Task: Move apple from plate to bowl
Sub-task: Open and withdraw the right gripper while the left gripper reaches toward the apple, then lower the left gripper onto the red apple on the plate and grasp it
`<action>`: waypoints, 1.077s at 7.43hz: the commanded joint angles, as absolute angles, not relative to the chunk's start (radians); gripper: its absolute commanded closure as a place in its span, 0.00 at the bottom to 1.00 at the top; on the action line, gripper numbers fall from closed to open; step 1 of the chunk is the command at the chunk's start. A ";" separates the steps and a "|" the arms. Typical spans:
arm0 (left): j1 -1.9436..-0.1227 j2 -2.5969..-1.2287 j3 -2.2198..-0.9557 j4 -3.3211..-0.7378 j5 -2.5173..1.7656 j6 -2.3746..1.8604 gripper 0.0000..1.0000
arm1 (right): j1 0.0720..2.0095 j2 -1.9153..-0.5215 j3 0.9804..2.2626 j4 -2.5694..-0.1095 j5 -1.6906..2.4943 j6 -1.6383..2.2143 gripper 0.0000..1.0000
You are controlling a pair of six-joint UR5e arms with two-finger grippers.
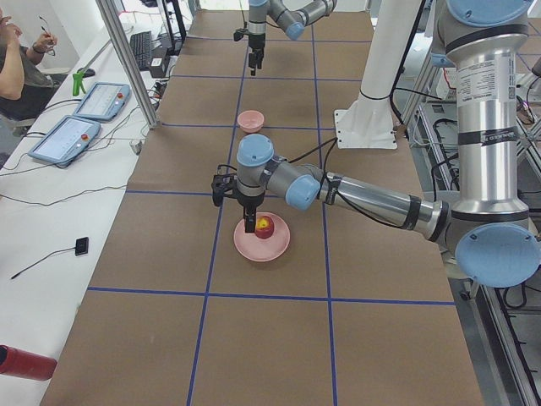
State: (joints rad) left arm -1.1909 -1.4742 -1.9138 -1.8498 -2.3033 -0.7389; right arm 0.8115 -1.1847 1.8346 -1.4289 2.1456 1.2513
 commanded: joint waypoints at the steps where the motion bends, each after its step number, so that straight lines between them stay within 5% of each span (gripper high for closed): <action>1: -1.068 -1.552 -1.847 -1.861 -2.232 -0.869 0.02 | 0.822 -1.273 1.851 -1.419 2.144 1.201 0.00; 8: -0.983 -1.563 -1.723 -1.893 -2.244 -0.885 0.02 | 0.819 -1.293 1.858 -1.416 2.135 1.200 0.00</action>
State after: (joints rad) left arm -0.9966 -1.5622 -1.7289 -1.8926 -2.2416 -0.8821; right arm 0.8214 -1.2923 1.8601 -1.4170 2.1390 1.1996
